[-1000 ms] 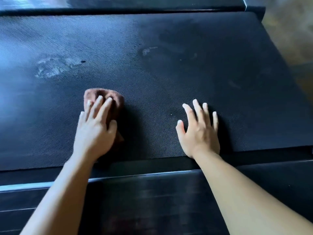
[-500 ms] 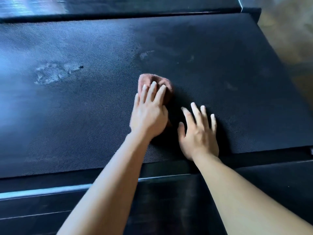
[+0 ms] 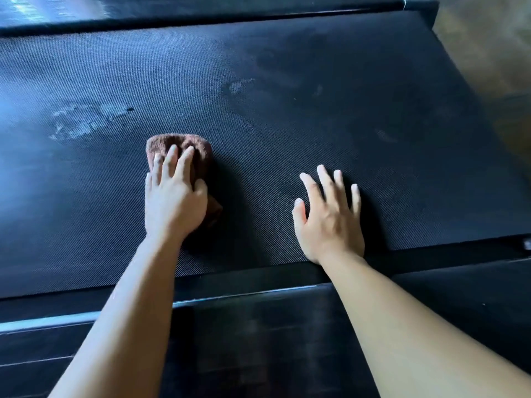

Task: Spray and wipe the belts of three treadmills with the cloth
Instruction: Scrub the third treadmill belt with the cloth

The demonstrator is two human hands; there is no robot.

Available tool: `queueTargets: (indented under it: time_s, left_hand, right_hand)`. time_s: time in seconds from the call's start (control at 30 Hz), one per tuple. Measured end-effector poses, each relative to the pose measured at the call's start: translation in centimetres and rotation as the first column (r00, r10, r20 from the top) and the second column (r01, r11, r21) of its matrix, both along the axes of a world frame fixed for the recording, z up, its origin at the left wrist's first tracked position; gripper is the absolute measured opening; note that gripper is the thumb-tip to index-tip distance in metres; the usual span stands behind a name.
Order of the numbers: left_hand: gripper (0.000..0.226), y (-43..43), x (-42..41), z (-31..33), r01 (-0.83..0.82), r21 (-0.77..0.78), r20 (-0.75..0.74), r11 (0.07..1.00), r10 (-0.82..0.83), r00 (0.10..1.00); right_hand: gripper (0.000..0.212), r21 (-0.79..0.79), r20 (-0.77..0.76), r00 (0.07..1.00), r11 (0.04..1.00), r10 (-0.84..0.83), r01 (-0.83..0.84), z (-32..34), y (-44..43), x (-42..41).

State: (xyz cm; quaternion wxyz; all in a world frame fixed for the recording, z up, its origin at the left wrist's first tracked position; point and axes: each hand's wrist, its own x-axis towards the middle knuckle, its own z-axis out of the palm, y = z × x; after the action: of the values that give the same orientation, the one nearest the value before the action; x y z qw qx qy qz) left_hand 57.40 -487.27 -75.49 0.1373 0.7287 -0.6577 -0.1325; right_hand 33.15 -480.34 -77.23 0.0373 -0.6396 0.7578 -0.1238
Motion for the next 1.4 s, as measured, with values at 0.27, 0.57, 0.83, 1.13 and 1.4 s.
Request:
queueTargets:
  time_s: [0.27, 0.57, 0.83, 1.13, 1.4]
  left_hand:
    - [0.066, -5.0, -8.8, 0.2, 0.169, -0.026, 0.024, 0.985, -0.168, 0.985]
    - [0.065, 7.3, -6.2, -0.5, 0.343, -0.057, 0.045, 0.938, -0.341, 0.939]
    - [0.063, 3.9, -3.2, -0.1, 0.111, -0.006, 0.034, 0.994, -0.111, 0.993]
    - [0.067, -2.5, -13.1, 0.9, 0.059, 0.029, -0.008, 0.998, -0.059, 0.998]
    - [0.066, 4.1, -20.7, 0.0, 0.439, -0.042, 0.024, 0.897, -0.439, 0.898]
  right_hand:
    - [0.059, 0.01, 0.013, 1.0, 1.0, -0.004, 0.004, -0.1, -0.1, 0.0]
    - [0.057, 0.016, 0.04, 0.999, 1.0, 0.006, -0.007, -0.1, 0.0, -0.2]
    - [0.058, -0.073, 0.172, 0.985, 0.997, 0.02, -0.008, 1.0, 0.3, -2.2]
    - [0.05, 0.087, -0.012, 0.996, 0.992, -0.09, 0.091, 0.4, 1.4, -12.4]
    - [0.052, 0.039, -0.021, 0.992, 0.992, -0.123, 0.123, -0.2, 1.1, -12.2]
